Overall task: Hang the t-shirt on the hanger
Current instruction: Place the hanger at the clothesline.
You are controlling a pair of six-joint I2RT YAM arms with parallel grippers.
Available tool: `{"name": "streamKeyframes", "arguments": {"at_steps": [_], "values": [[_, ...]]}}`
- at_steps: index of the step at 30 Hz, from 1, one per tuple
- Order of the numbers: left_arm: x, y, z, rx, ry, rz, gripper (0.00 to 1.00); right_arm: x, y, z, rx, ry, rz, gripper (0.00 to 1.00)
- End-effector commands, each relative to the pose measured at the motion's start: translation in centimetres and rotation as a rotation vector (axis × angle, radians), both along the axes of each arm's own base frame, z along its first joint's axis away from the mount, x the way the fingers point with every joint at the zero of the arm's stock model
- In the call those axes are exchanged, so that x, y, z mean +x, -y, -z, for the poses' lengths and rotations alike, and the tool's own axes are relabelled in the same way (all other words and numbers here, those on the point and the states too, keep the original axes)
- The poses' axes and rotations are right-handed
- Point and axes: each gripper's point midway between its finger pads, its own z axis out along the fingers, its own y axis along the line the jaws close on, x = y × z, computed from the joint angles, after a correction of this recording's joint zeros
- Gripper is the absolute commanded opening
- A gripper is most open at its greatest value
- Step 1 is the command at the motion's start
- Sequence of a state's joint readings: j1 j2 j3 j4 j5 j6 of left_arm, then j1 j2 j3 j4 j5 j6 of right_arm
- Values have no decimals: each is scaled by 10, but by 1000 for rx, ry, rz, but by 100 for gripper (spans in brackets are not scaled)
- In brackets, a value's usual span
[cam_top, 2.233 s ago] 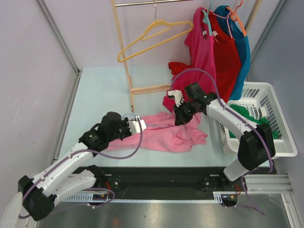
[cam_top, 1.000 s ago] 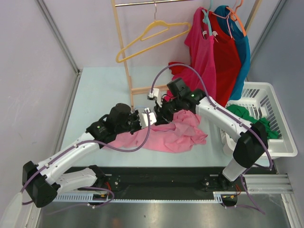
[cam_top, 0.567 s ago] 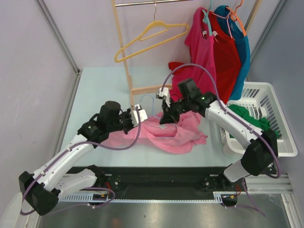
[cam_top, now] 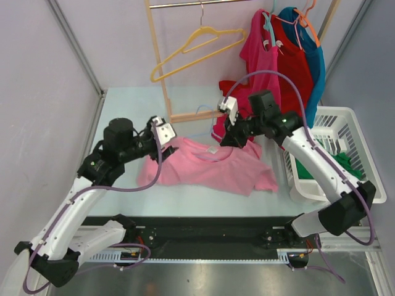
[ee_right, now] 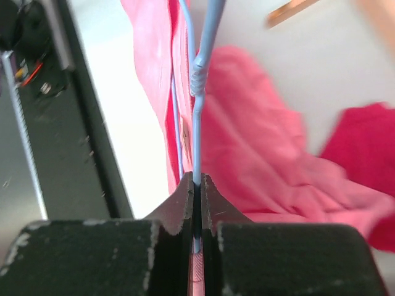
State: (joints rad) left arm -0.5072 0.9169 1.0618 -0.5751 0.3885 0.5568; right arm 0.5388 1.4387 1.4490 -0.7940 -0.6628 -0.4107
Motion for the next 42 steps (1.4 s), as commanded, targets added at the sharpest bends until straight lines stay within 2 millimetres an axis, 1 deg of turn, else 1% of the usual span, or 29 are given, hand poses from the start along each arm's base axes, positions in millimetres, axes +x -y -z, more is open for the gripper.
{"name": "streamKeyframes", "arguments": {"at_steps": [1,2,4,5,6,7,8,12,13,14,16,18,19,20,21,22,24,25,27,28,29,31,32,33,35,42], "values": [[7,4,-70,-117,126,-16,75,16,29,-78,33,177,196,0],[7,4,-72,-122,128,-18,77,21,39,-92,40,205,231,0],[8,4,-76,-151,131,-42,79,24,56,-101,20,219,288,0],[8,3,-79,-164,134,-46,80,28,66,-116,31,250,327,0],[9,3,-84,-183,146,-53,80,27,74,-122,27,250,358,0],[7,4,-83,-198,137,-55,81,31,82,-128,18,261,401,0],[6,4,-87,-208,143,-53,81,35,94,-147,35,293,451,0],[6,4,-93,-228,150,-57,82,36,126,-160,6,282,599,0],[6,5,-94,-227,158,-54,82,39,133,-161,-8,282,644,0],[6,5,-93,-225,158,-49,82,40,136,-162,-13,285,665,0],[7,6,-93,-223,157,-47,82,50,145,-168,-17,299,727,0],[7,7,-94,-227,159,-43,82,62,148,-175,6,298,782,0],[8,8,-93,-228,156,-43,82,74,152,-179,7,303,820,0],[8,8,-95,-231,159,-43,82,81,152,-184,28,299,850,0],[8,8,-94,-231,156,-42,83,89,152,-192,48,316,866,0],[8,8,-94,-232,157,-42,82,103,152,-198,58,329,890,0],[8,8,-91,-230,150,-46,83,119,150,-207,85,355,913,0],[8,7,-88,-226,147,-48,83,130,151,-212,92,373,932,0],[9,6,-86,-222,147,-57,83,143,152,-218,105,390,960,0],[9,5,-83,-217,144,-58,83,153,150,-213,100,384,966,0],[9,5,-82,-216,144,-58,83,156,150,-225,124,410,971,0],[10,6,-79,-212,143,-59,83,166,149,-228,145,422,993,0],[10,6,-78,-212,138,-56,83,172,148,-234,171,443,999,0],[11,7,-76,-211,134,-55,83,177,151,-236,176,459,1028,0],[11,8,-75,-211,131,-51,83,188,151,-241,204,497,1038,0],[13,9,-65,-195,122,-49,83,210,150,-259,239,602,1043,0]]}}
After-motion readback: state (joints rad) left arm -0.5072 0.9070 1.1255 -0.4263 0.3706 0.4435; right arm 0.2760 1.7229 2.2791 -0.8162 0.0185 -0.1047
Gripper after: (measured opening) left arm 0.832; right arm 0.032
